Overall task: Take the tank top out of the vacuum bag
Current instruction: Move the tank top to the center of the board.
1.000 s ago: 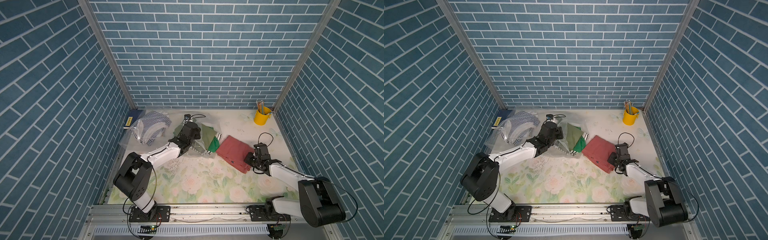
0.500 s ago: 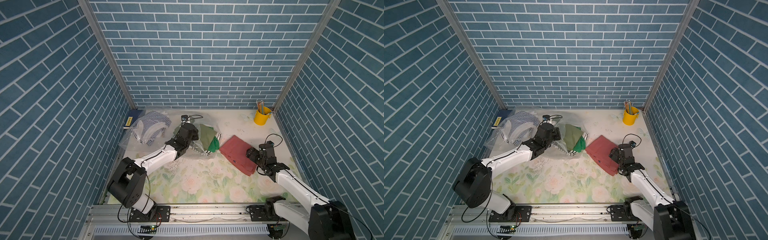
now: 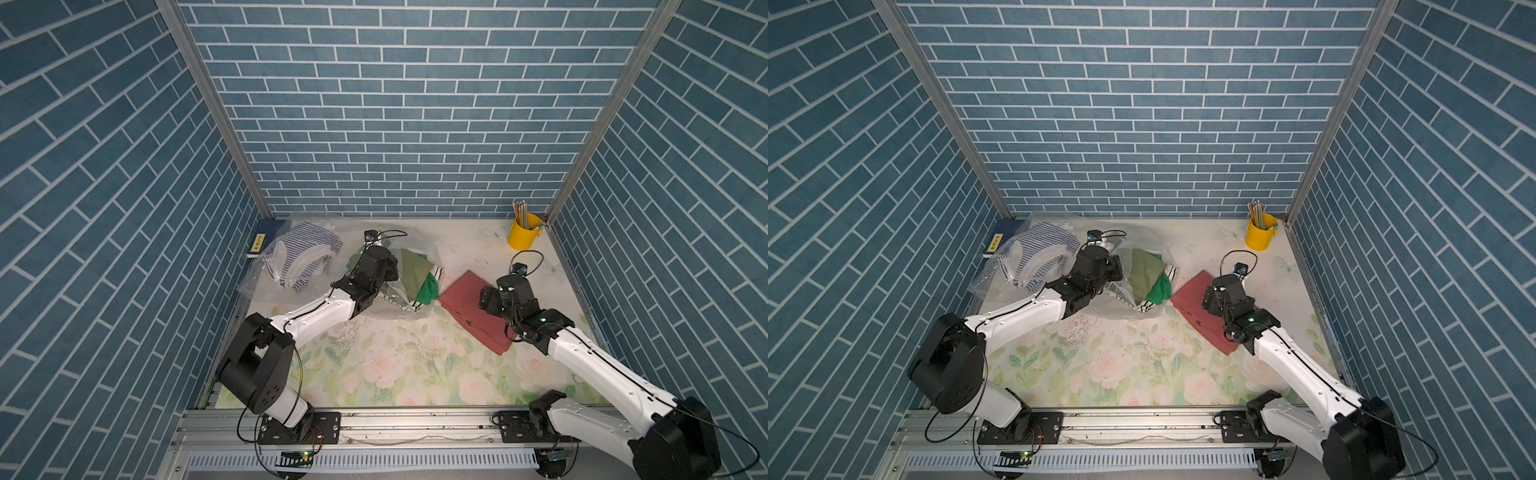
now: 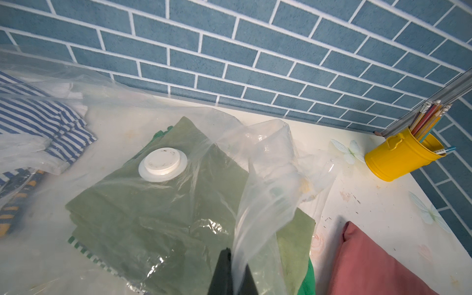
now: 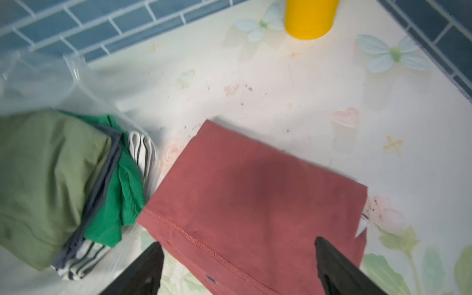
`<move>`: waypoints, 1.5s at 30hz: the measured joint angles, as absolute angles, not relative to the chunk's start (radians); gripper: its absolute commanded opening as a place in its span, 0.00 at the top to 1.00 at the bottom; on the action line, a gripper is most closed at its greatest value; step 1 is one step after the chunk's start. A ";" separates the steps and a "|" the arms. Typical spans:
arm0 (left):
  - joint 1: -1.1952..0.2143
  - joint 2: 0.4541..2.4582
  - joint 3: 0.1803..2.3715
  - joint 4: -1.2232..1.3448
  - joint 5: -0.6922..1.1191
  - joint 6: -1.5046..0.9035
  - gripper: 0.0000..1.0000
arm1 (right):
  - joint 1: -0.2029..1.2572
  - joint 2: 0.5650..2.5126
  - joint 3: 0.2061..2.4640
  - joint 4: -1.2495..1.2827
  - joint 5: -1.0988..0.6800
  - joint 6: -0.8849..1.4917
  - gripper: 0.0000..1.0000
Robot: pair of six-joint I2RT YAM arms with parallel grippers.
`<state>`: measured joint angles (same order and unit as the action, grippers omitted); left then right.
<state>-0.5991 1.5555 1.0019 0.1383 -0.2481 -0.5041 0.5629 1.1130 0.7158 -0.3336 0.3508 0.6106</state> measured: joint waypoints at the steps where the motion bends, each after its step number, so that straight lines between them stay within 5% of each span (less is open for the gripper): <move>1: -0.599 1.555 1.002 0.136 -0.249 -0.504 1.00 | 0.583 1.144 0.717 -0.328 0.351 0.594 0.10; 8: -0.598 1.555 1.002 0.127 -0.250 -0.509 1.00 | 0.680 1.349 0.722 -0.275 0.319 0.511 0.15; 17: -0.598 1.555 1.001 0.126 -0.249 -0.513 1.00 | 0.654 1.524 0.725 -0.176 0.273 0.482 0.38; 29: -0.598 1.552 0.999 0.114 -0.249 -0.513 1.00 | 0.423 1.610 0.772 -0.011 0.199 0.498 0.33; 36: -0.598 1.532 0.982 0.102 -0.246 -0.521 1.00 | 0.357 1.454 0.702 0.047 0.152 0.515 0.11; 45: -0.598 1.526 0.981 0.086 -0.234 -0.521 1.00 | 0.358 1.046 0.496 0.030 0.115 0.681 0.18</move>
<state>-0.5980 1.5265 0.9806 0.0864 -0.2344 -0.5209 0.3576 1.0462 0.4965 0.0299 0.1154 0.6807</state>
